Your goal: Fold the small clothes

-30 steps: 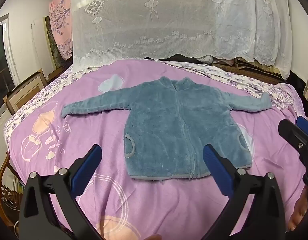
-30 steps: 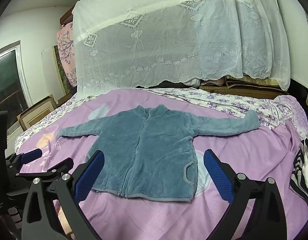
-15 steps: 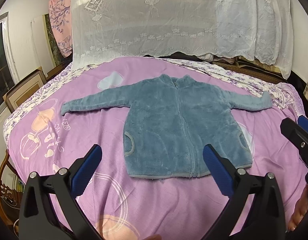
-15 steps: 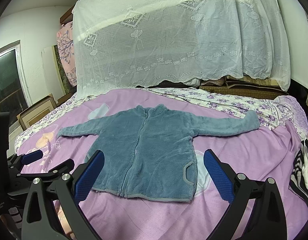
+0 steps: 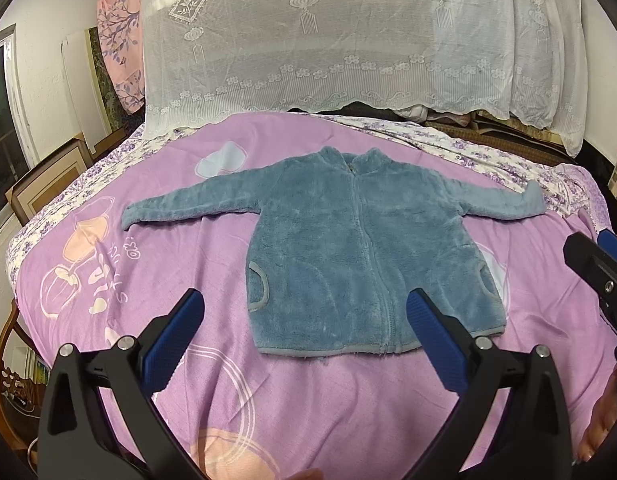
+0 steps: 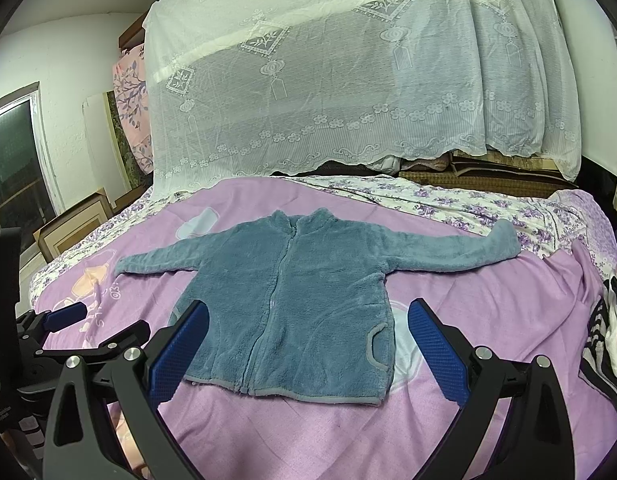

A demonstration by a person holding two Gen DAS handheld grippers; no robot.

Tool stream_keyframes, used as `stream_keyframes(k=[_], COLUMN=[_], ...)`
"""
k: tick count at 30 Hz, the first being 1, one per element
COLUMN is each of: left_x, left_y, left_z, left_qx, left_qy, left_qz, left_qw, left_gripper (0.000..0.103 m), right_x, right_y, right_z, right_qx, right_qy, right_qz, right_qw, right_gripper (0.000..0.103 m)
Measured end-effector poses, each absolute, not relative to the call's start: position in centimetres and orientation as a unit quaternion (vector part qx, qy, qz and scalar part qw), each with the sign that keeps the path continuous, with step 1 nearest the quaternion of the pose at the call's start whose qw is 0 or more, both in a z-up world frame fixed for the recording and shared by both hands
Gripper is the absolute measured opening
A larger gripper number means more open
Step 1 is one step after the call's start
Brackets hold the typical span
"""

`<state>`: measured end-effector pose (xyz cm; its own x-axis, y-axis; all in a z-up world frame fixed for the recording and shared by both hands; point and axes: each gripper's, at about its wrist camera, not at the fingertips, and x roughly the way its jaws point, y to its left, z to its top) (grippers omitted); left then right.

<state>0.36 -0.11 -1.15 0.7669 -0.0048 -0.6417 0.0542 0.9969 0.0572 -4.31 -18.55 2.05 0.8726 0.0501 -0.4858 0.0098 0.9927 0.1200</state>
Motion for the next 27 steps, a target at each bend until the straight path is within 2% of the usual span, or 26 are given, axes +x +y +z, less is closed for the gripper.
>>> stream_keyframes(k=[27], left_x=[0.40], left_y=[-0.09], left_z=[-1.20], left_qx=[0.036], left_qy=[0.343], left_qz=[-0.016], left_qw=[0.939], left_gripper=[0.099], right_x=[-4.37], right_y=[-18.68], right_z=[1.90], right_qx=[0.061], right_qy=[0.252], right_qz=[0.011], right_qw=[0.966], right_gripper=[0.100])
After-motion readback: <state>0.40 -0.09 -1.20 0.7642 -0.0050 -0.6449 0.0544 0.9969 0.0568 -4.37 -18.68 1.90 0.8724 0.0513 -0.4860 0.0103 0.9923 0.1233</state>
